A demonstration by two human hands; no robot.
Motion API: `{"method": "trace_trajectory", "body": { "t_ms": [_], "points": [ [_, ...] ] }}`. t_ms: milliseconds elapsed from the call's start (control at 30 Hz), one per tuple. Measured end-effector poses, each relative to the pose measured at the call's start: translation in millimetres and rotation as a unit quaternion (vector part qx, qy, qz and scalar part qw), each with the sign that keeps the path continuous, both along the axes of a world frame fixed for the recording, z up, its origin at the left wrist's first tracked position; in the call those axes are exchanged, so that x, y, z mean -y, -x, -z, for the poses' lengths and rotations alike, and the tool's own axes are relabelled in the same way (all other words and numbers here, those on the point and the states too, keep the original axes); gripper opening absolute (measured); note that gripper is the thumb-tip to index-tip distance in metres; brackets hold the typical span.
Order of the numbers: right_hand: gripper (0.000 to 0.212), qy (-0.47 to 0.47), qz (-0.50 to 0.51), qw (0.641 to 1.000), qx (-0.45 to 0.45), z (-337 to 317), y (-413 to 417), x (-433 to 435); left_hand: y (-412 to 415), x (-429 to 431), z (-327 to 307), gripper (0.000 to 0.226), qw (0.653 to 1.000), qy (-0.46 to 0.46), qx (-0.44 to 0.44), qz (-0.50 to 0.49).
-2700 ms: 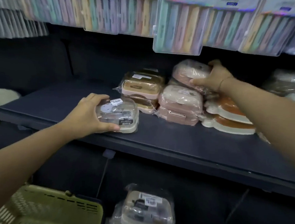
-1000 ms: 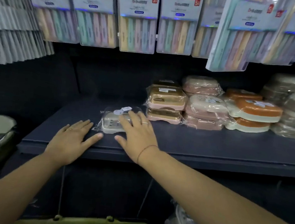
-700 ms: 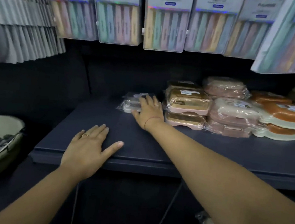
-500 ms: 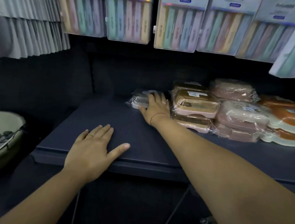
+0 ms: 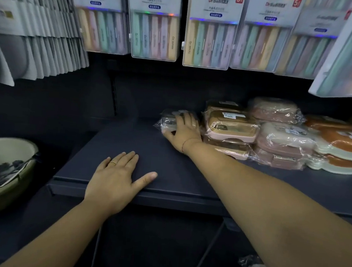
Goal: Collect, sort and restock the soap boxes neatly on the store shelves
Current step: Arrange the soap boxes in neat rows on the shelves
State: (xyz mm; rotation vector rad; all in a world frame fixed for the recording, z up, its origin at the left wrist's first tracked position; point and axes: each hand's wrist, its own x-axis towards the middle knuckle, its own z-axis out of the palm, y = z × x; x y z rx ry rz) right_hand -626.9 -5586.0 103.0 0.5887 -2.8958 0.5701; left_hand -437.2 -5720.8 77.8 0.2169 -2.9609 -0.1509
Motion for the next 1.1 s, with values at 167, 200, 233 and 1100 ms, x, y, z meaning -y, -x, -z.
{"method": "trace_trajectory", "body": {
  "t_ms": [167, 200, 233, 1100],
  "points": [
    [0.072, 0.105, -0.138, 0.984, 0.032, -3.4, -102.2, -55.4, -6.0, -6.2, -4.6, 0.117, 1.0, -0.01, 0.018, 0.008],
    [0.07, 0.125, -0.16, 0.978, 0.044, -3.4, -126.0, -80.2, -7.1, -7.6, -5.5, 0.112, 1.0, -0.013, 0.023, 0.012],
    [0.067, 0.145, -0.177, 0.972, 0.049, -3.5, -147.7, -108.5, -6.8, -7.1, -6.0, 0.108, 0.999, -0.016, 0.025, 0.015],
    [0.128, -0.232, 0.004, 0.917, 0.325, 238.2, -246.5, -431.3, -28.6, -278.4, 81.7, 0.109, 0.949, -0.016, 0.189, 0.25]
  ]
}}
